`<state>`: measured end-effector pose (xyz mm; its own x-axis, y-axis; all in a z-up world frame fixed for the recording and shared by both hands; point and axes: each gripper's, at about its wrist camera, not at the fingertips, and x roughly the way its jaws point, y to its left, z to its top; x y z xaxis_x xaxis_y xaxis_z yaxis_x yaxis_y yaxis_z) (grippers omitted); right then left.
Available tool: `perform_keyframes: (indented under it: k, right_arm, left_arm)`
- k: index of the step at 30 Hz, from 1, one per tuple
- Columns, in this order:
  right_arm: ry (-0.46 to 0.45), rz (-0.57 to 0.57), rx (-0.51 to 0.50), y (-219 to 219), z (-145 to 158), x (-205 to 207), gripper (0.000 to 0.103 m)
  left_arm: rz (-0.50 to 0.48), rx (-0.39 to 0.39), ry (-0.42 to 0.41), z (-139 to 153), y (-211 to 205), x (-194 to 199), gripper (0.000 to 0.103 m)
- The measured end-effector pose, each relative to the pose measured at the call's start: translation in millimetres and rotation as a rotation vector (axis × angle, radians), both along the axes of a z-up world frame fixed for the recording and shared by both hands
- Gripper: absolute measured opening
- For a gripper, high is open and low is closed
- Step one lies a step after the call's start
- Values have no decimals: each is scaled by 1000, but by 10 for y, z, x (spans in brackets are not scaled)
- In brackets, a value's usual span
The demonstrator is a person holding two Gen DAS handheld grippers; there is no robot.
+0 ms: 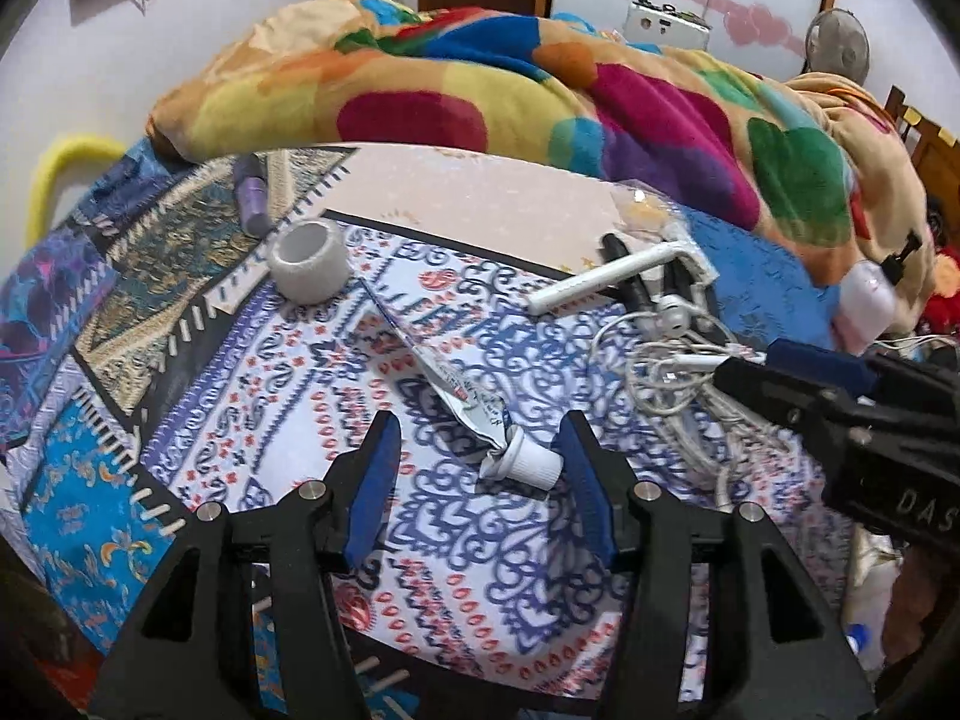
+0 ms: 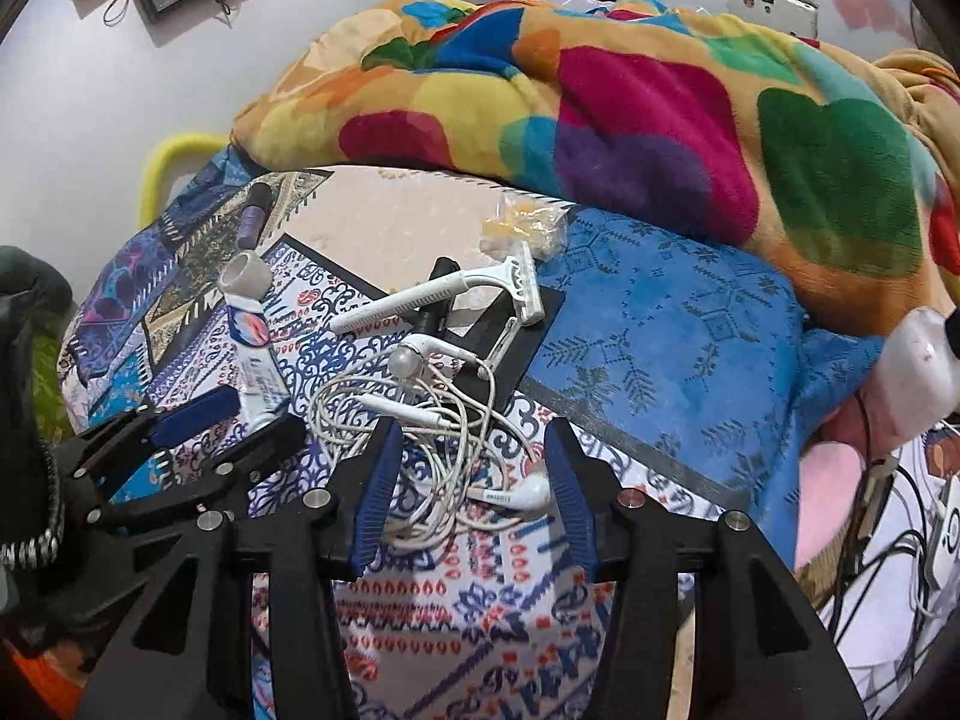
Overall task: Collect trash
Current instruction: 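Grasp the toothpaste tube cap with the left tool while the right tool grasps the white earphones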
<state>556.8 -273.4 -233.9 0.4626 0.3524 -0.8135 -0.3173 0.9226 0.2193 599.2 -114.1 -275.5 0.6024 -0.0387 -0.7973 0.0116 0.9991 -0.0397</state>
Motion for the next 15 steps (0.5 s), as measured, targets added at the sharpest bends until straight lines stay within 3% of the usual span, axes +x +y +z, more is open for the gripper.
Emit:
perform_keyframes:
  k: [4,6,7,8,10,15]
  right_arm:
    - [-21,24,-24,72,-32,-10,46]
    - [-43,48,-53,118,-37,-50,43]
    - [-42,53,-53,124,-46,-64,31]
    - [-37,56,-58,131,-55,-82,22]
    - [-26,58,-57,110,-60,-121,7]
    - [23,33,34,-4,-27,-216,5]
  left_arm:
    - [16,2,-27,-13,89,-70,54]
    - [17,3,-32,-9,140,-135,44]
    - [15,6,-32,-5,158,-160,40]
    - [10,8,-30,-4,175,-191,29]
    - [-11,-5,-25,4,201,-255,18]
    - [-69,-43,-9,41,270,-455,16]
